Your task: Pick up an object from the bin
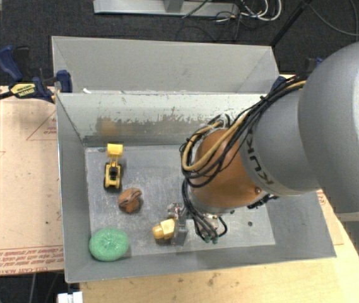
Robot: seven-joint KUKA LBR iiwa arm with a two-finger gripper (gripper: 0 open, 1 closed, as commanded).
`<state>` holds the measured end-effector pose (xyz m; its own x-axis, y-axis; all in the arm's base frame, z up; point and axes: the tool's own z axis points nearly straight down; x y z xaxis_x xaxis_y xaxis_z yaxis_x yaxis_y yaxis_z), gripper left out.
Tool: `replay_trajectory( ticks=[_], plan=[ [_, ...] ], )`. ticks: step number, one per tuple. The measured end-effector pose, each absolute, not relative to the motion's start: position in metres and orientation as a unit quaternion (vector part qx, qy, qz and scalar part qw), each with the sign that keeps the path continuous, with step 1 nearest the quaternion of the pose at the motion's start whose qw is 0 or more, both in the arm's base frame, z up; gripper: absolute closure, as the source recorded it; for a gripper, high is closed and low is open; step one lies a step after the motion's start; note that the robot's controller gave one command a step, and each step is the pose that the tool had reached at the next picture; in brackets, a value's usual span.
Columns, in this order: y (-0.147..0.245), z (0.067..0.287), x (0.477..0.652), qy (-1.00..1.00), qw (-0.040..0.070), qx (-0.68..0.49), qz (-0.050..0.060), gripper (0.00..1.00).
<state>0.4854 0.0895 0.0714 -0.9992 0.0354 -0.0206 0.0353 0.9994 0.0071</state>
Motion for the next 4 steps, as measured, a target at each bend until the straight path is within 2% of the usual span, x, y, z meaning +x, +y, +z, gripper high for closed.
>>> replay_trajectory(
  ticks=[2,3,4],
  plan=[
    [0.089,0.075,0.484,1.000,0.006,0.018,0.003,1.00],
    [0.089,0.095,0.482,1.000,0.001,0.017,0.001,1.00],
    [0.089,0.119,0.484,1.000,0.003,0.017,0.002,1.00]
  ],
)
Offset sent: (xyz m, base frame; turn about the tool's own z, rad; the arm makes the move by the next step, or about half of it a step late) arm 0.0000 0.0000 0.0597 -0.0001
